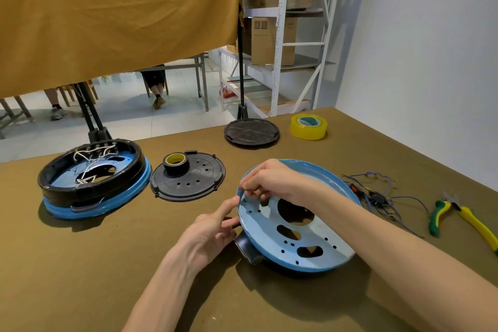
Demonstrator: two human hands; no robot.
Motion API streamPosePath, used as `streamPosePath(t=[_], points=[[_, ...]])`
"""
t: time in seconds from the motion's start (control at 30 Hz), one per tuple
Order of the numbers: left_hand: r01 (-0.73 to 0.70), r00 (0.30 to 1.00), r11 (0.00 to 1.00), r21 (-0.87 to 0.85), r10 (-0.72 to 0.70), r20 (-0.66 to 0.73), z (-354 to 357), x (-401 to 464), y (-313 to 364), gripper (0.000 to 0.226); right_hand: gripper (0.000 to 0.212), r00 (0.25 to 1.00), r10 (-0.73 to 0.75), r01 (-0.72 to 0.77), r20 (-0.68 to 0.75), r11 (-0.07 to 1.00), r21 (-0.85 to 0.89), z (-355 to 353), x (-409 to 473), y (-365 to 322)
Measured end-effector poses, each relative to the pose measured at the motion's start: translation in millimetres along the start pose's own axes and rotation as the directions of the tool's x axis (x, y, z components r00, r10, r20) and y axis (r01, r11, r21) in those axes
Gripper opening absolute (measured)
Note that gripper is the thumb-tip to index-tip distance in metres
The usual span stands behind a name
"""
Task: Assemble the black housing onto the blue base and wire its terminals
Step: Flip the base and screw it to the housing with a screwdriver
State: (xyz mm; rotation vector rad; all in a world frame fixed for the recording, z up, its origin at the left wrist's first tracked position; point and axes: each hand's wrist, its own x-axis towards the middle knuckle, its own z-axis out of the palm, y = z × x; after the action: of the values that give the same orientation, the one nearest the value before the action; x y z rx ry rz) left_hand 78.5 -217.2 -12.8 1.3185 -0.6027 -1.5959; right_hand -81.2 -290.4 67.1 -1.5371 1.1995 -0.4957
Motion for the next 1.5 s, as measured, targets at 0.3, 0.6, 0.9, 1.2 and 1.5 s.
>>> streamPosePath(t=[0.3,0.6,0.9,1.2,1.5], points=[[-0.145,0.981,0.989,-0.029,0.148,0.129,-5.1,-9.1,-5.4,0.072,0.015,0.962,-0.258,0.261,-0.089,0.965,0.022,-8.2,-31.7,-1.0],[-0.284,0.935,0.957,-0.057,0.29,0.206,2.9,-23.4,-1.0,0.092,0.014,0.83,-0.486,0.501,-0.274,0.865,-0.015,-14.2,-55.8,-2.7],[-0.304,0.915,0.947,-0.104,0.321,0.243,5.3,-22.8,-4.3,0.092,0.015,0.743,-0.612,0.581,-0.271,0.79,-0.195,-9.9,-67.4,12.7],[-0.356,0.911,0.925,-0.135,0.375,0.169,26.1,-28.8,-6.5,0.076,0.009,0.446,-0.851,0.502,-0.277,0.494,-0.71,22.0,-66.1,50.7],[-0.389,0.905,0.916,-0.098,0.4,0.144,38.4,-31.2,-2.1,0.064,0.018,0.365,-0.917,0.44,-0.164,0.325,-0.837,33.7,-70.8,57.9]])
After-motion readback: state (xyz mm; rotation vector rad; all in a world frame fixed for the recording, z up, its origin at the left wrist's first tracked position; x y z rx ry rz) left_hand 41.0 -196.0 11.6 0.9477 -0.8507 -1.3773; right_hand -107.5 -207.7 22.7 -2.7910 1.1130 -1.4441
